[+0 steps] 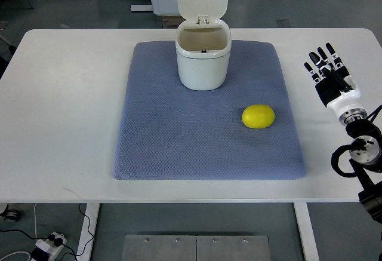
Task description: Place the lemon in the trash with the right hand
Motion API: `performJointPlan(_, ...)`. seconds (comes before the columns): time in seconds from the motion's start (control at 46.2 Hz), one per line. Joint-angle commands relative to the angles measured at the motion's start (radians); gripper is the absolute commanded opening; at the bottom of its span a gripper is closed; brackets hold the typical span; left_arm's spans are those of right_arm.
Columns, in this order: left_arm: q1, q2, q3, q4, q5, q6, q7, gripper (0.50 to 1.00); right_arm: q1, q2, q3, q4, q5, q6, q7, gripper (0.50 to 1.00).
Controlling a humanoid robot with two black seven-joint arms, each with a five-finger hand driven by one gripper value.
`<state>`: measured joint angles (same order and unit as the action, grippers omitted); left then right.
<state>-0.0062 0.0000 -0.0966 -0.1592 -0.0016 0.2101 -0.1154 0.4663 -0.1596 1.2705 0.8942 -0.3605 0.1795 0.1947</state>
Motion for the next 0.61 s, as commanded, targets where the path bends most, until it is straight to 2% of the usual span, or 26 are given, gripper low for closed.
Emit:
performJointPlan(0.0,0.0,0.0,0.0,0.001,0.0,0.0,0.0,1.0,-0.001,0.0,0.001,0.0,0.0,0.002,0.0,1.0)
performJointPlan(0.584,0.0,0.0,-0.003,0.001,-0.001,0.0,-0.001,1.0,-0.005,-0.001,0.0,0.0,0.0,0.003,0.0,1.0)
